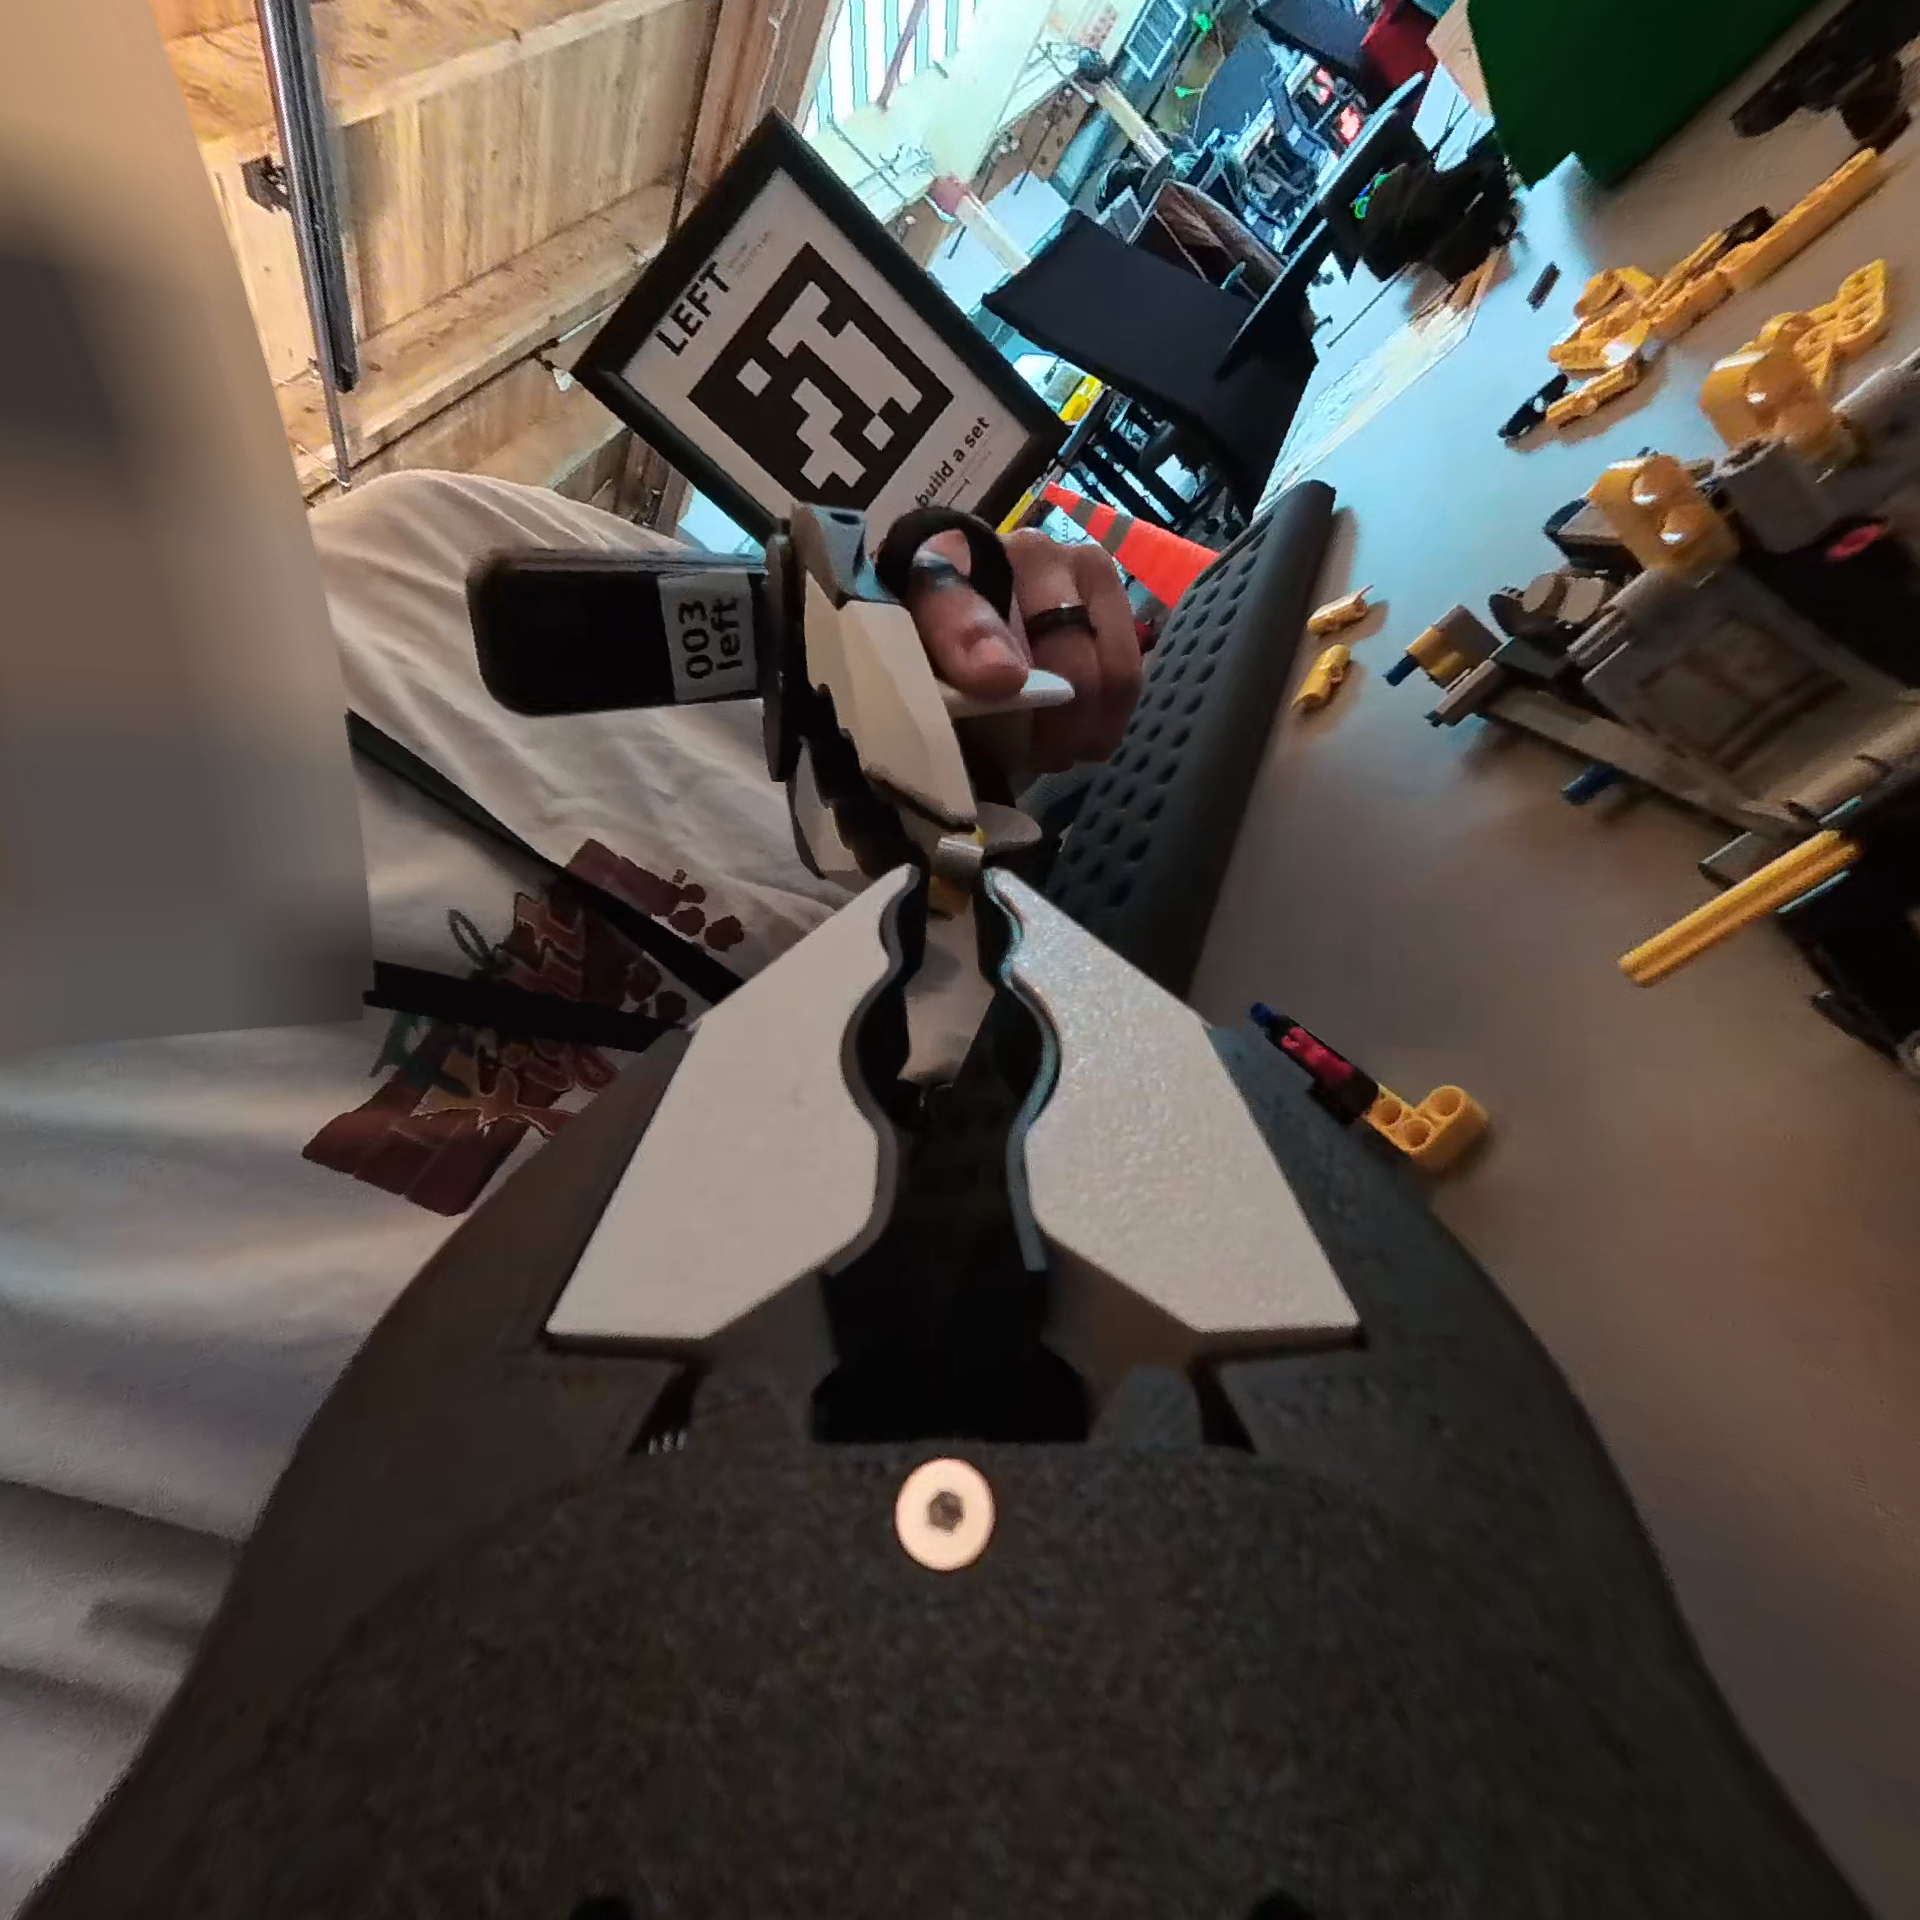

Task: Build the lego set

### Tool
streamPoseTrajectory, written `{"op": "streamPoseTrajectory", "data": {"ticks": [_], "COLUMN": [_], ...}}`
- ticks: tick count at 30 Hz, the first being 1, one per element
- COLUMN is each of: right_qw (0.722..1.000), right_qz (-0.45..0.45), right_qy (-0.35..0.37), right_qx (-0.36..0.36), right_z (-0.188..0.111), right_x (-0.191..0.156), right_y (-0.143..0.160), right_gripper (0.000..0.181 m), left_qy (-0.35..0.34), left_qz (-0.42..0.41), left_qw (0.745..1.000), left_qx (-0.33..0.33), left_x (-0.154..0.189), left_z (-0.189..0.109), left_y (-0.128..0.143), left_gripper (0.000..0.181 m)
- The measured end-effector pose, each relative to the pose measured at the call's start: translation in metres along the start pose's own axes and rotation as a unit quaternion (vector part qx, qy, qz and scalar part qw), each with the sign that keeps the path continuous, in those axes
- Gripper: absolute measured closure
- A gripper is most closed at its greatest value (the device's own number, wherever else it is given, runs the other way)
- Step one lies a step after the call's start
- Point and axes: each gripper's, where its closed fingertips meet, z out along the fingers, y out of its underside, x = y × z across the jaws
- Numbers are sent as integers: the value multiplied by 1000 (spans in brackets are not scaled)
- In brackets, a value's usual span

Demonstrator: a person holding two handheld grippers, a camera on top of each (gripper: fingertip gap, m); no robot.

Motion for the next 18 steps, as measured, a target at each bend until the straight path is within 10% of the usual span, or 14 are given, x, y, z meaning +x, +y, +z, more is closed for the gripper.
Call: {"op": "streamPoseTrajectory", "data": {"ticks": [13, 18], "right_qw": [998, 994], "right_qz": [51, -37], "right_qy": [-14, 100], "right_qx": [-20, -13], "right_z": [4, -8], "right_x": [6, 24], "right_y": [10, -1], "right_gripper": [174, 167], "left_qy": [44, 43], "left_qz": [-8, -52], "left_qw": [999, 995], "left_qx": [-8, -74], "left_x": [9, 6], "left_z": [-1, 4], "left_y": [10, 37], "left_gripper": [163, 165]}}
